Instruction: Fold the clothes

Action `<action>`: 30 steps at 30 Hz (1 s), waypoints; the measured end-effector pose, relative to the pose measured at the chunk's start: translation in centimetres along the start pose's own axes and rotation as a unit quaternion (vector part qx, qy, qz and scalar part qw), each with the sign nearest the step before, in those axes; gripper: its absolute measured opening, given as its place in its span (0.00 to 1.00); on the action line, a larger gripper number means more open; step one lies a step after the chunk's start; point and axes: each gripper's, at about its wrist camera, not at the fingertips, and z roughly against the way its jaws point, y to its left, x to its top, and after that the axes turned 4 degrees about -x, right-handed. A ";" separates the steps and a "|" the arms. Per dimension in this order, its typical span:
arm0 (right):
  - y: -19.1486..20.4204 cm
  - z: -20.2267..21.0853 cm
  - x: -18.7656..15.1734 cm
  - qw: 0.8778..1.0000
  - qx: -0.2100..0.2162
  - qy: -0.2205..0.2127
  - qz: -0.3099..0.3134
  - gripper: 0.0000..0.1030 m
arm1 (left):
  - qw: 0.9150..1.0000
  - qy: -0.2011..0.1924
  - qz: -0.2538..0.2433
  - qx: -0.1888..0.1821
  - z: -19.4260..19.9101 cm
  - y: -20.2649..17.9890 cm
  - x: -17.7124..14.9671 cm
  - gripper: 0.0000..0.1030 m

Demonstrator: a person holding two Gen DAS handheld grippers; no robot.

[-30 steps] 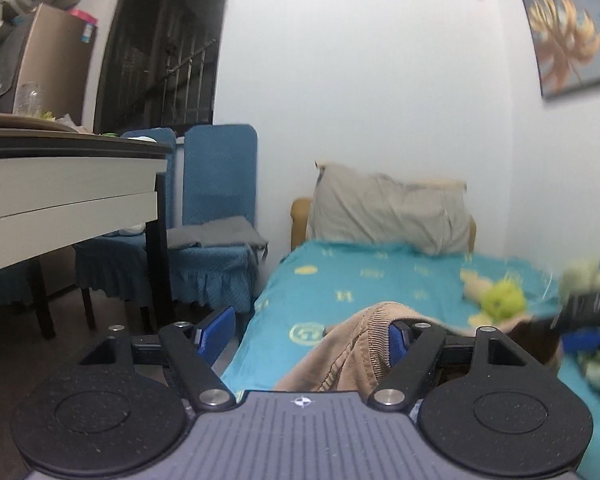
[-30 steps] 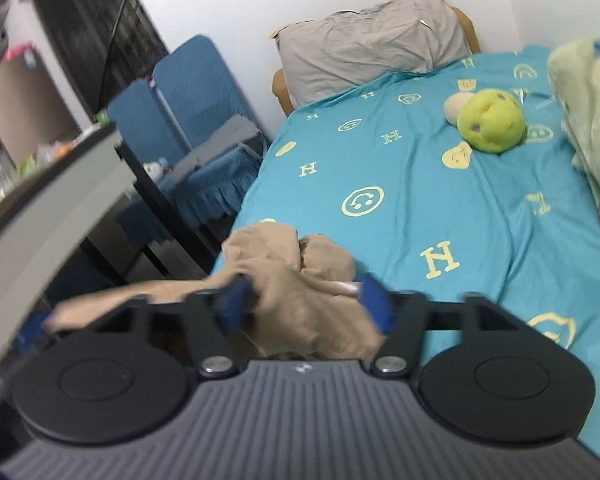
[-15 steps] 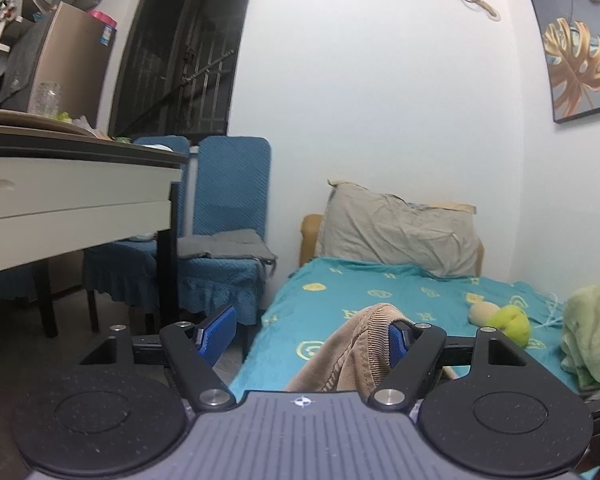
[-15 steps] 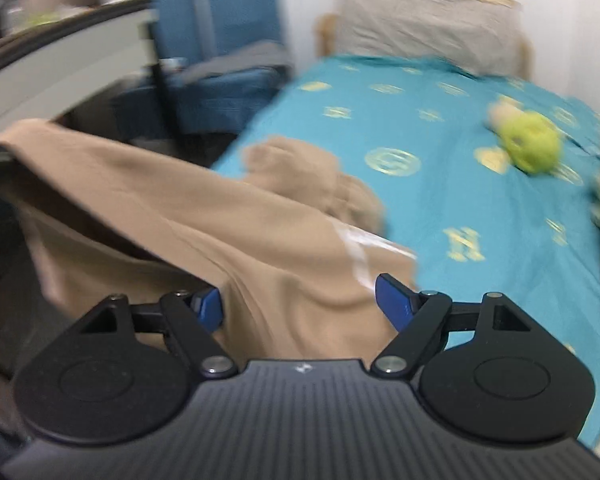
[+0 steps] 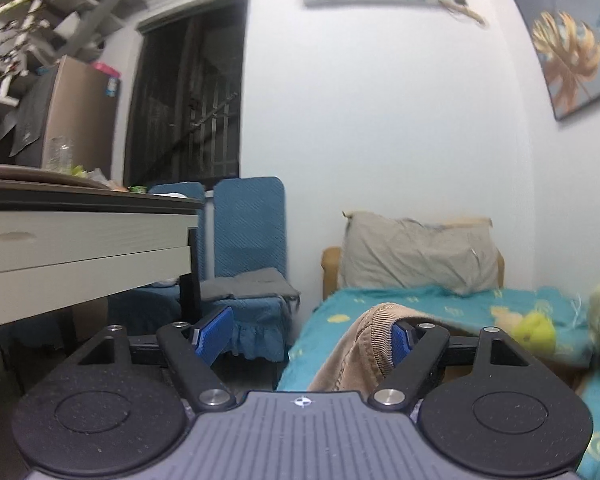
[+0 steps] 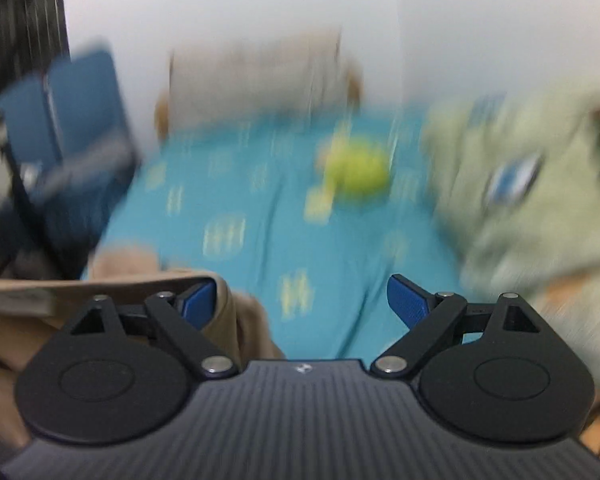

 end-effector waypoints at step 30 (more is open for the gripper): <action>-2.4 2.9 0.1 0.978 0.008 -0.137 -0.155 0.88 | 0.975 0.176 -0.103 -0.087 -7.3 -4.3 -6.4 0.85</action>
